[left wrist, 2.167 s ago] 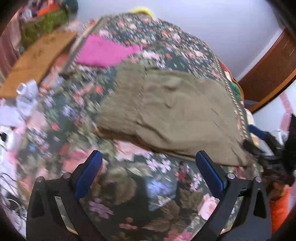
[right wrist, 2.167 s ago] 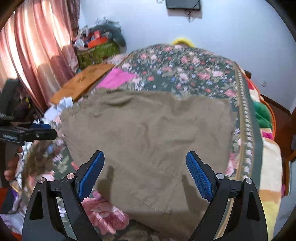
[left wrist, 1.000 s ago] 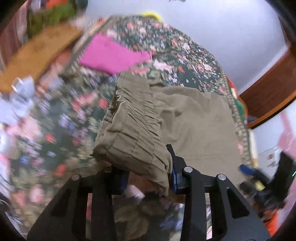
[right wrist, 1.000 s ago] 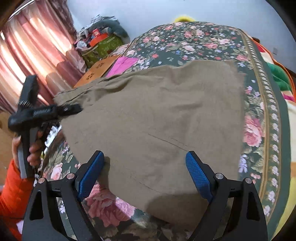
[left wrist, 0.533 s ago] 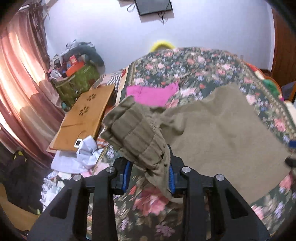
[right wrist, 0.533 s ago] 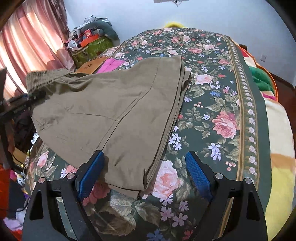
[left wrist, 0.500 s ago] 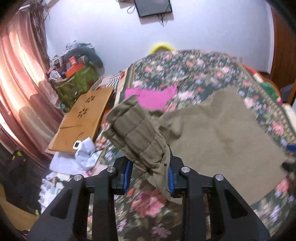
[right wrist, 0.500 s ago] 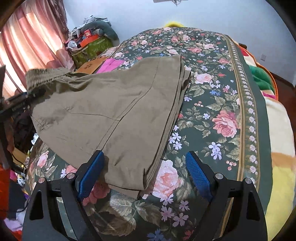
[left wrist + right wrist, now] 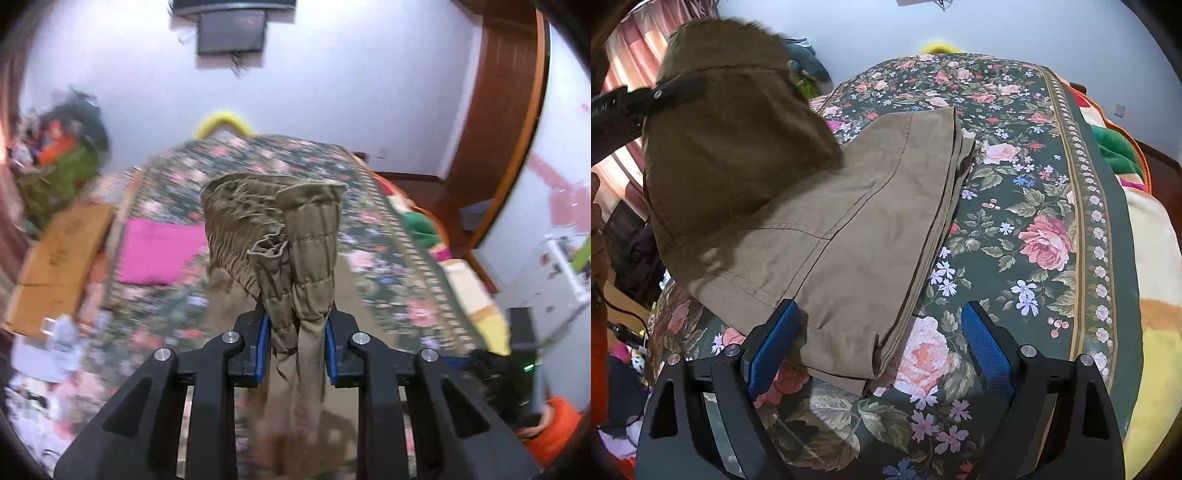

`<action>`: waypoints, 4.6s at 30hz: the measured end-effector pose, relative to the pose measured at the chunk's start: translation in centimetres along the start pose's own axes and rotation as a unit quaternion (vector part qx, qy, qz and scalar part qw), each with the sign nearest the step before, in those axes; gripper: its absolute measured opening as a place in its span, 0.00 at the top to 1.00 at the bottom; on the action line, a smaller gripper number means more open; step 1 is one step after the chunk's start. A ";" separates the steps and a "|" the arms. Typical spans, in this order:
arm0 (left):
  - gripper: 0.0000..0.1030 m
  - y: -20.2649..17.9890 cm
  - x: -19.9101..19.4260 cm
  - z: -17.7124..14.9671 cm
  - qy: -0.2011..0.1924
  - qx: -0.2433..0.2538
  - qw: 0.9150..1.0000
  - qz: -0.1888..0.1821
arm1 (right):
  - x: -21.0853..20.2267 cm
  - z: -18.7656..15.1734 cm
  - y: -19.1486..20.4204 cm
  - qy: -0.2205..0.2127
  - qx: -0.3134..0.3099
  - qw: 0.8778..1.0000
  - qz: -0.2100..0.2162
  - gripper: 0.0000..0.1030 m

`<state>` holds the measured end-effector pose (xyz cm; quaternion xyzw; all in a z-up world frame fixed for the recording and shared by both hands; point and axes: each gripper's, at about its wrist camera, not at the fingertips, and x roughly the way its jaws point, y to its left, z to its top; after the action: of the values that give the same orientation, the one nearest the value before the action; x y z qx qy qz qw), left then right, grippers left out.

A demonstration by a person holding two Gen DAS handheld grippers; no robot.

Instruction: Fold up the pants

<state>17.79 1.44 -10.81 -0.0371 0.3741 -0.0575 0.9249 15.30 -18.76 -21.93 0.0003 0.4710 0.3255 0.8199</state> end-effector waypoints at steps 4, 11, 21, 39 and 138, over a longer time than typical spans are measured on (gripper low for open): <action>0.78 -2.2 2.0 -0.4 0.025 0.002 0.999 -0.030 | -0.2 0.0 0.2 -0.002 -0.014 1.000 -0.005 0.16; 0.78 -4.7 4.8 -2.3 0.076 0.026 0.995 -0.054 | -0.3 -0.1 0.3 -0.006 -0.016 1.000 -0.004 0.16; 0.61 -6.2 5.1 -4.0 0.114 0.054 0.989 -0.074 | -0.5 -0.1 0.3 -0.010 -0.013 1.000 -0.008 0.16; 0.03 3.0 6.3 1.6 0.076 0.029 0.996 0.039 | -2.9 0.2 -0.3 -0.048 -0.010 0.998 -0.032 0.15; 0.73 14.8 10.5 -7.3 0.151 -0.114 0.982 -0.019 | 2.2 2.7 -2.8 0.025 0.015 0.997 -0.078 0.52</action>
<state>21.32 14.53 -24.92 -0.1404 0.5128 -0.0372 0.8461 19.62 -18.98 -22.95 -0.0320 0.4946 0.2533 0.8308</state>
